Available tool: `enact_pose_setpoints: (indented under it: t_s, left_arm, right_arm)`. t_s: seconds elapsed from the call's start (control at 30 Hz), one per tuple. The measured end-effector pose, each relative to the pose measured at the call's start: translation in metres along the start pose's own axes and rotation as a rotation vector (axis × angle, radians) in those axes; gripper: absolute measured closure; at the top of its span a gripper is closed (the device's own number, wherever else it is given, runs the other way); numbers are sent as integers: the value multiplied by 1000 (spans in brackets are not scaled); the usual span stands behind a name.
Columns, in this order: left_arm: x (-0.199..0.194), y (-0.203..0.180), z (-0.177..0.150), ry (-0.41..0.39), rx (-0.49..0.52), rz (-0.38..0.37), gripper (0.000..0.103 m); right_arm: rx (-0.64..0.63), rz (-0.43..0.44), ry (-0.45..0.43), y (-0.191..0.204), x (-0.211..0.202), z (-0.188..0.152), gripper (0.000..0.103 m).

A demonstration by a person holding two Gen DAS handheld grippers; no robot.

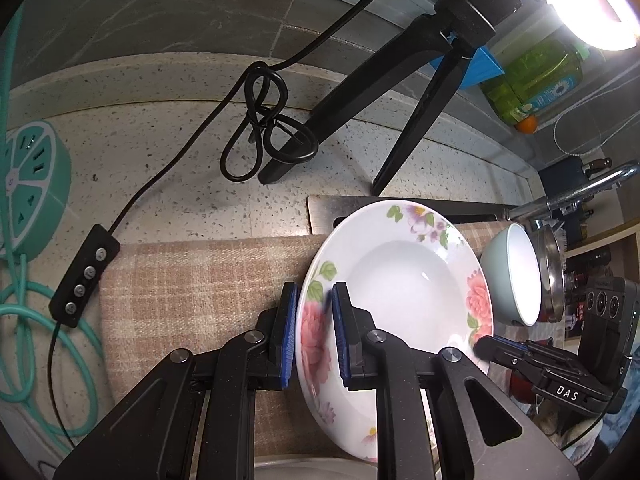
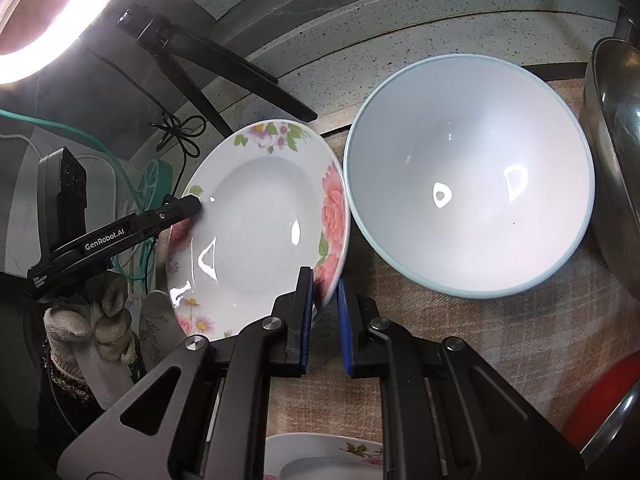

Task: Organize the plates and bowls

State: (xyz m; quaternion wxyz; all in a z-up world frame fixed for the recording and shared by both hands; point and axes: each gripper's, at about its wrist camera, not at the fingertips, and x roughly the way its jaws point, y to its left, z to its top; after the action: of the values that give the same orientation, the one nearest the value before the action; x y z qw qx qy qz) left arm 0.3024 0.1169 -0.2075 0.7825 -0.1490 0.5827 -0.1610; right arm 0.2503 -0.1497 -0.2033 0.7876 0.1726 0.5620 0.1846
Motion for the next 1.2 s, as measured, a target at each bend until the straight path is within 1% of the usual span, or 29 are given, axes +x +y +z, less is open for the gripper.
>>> enact_pose_setpoints:
  t_s: [0.27, 0.47, 0.67, 0.83, 0.97, 1.2]
  left_arm:
    - [-14, -4, -6, -26, -6, -12, 88]
    - [-28, -12, -18, -47, -6, -24, 88]
    - [-45, -24, -35, -88, -16, -31, 88]
    - [-54, -42, -54, -115, -20, -26, 88]
    - [-63, -56, -73, -132, -15, -4, 88]
    - [-76, -77, -101, -161, -48, -9, 88]
  right_arm:
    - [-21, 4, -15, 2, -14, -5, 91]
    - [-50, 18, -31, 3, -33, -14, 91]
    - [-67, 31, -48, 0, -50, -26, 91]
    - [-93, 49, -54, -4, -63, -37, 91]
    - [-123, 65, -57, -6, -77, -48, 91]
    - [-157, 87, -51, -16, -96, -64, 91]
